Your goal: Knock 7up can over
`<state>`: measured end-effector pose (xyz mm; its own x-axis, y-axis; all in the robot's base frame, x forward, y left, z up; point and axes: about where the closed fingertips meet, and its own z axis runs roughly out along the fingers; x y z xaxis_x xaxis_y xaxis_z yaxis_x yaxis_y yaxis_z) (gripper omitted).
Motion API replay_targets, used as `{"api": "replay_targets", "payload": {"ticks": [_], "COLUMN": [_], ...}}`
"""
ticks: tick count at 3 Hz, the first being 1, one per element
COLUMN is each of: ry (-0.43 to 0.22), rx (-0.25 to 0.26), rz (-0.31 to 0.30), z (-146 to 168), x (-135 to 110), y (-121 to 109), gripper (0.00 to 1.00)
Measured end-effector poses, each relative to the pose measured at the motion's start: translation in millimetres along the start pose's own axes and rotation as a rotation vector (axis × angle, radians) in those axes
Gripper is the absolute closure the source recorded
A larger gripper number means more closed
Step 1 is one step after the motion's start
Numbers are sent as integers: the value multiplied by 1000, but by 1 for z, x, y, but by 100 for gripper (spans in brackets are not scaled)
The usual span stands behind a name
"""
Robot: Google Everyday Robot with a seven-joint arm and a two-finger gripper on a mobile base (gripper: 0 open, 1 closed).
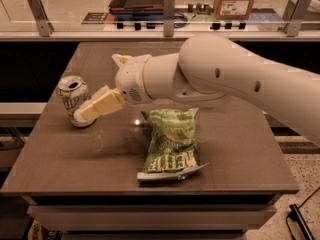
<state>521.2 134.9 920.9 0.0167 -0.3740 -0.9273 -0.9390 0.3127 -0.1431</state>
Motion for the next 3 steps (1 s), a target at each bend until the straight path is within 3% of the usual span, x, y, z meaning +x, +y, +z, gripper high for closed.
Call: {"api": "replay_targets", "payload": {"ticks": [1, 3], "ry": [-3, -73], "rx": [-13, -55], "rz": [4, 35], "z": [26, 68], "x": [-5, -7], "y": [-2, 5], "gripper": [0, 0]}}
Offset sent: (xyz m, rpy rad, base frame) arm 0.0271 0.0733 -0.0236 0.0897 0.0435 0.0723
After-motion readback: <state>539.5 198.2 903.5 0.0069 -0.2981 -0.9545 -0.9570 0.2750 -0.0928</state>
